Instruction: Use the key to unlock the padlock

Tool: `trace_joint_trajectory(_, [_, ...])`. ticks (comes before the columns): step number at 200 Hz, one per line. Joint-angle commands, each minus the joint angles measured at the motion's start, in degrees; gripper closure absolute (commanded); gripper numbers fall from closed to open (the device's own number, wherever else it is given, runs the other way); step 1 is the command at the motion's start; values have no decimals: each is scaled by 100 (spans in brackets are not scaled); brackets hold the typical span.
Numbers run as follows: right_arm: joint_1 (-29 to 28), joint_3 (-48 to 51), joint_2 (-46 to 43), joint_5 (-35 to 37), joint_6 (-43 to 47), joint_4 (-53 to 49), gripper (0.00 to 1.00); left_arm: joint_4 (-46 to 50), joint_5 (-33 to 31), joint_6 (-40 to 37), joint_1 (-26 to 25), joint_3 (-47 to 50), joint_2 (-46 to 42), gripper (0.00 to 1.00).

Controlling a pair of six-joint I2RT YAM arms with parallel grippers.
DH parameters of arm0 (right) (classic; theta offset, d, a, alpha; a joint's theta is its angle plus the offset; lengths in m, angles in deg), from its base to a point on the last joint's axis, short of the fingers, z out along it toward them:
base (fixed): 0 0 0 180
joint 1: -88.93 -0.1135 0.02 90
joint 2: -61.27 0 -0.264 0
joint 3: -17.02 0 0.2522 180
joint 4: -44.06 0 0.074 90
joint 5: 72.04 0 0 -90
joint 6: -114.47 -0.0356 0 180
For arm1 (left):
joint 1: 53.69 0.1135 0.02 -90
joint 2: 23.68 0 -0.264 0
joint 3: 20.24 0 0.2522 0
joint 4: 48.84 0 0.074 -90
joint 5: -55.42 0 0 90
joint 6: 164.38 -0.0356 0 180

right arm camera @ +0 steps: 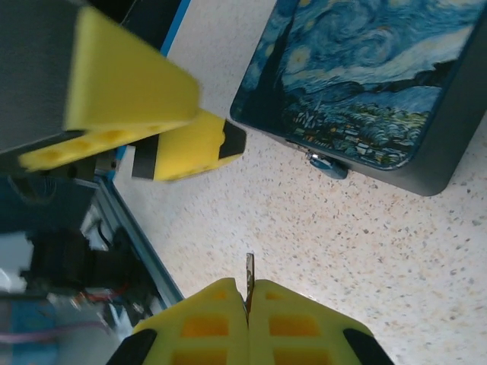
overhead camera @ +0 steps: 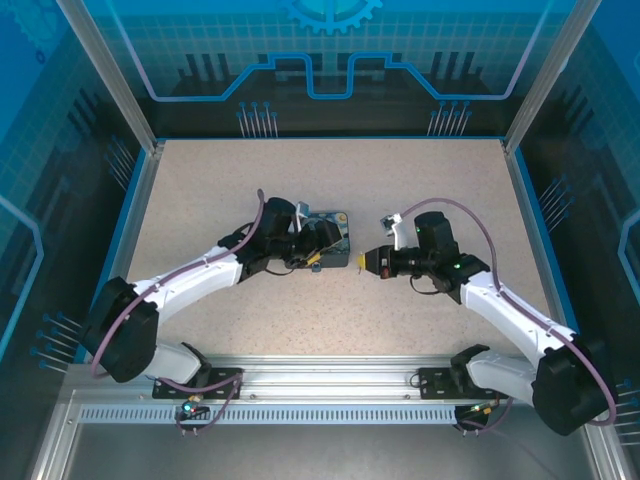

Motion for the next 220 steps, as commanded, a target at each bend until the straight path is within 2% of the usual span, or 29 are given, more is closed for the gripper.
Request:
trace_joint_trajectory(1, [73, 185, -96, 440, -1418, 867, 100, -666, 183, 676, 27, 202, -139, 22])
trace_joint_trajectory(28, [9, 510, -253, 1449, -2965, 1402, 100, -1097, 108, 1198, 27, 303, -196, 25])
trace_joint_trajectory(63, [-316, 861, -762, 3331, -5117, 1000, 100, -1506, -52, 1585, 27, 447, -204, 32])
trace_joint_trajectory(81, [-620, 976, -978, 4122, -5765, 939, 100, -1809, -90, 1845, 25, 563, -105, 38])
trace_joint_trajectory(101, [-914, 879, -1022, 4660, -6040, 868, 100, -2195, -14, 2134, -3, 582, 121, 40])
trace_joint_trajectory(118, [-1057, 809, -899, 4836, -6120, 1077, 100, -2531, 49, 2362, -63, 571, 338, 41])
trace_joint_trajectory(159, [-1241, 479, -259, 4758, -6154, 1647, 100, -3235, 128, 2802, -269, 444, 860, 43])
trace_joint_trajectory(220, [-1410, 216, 206, 4746, -6153, 2004, 100, -3361, 8, 2962, -432, 261, 1082, 46])
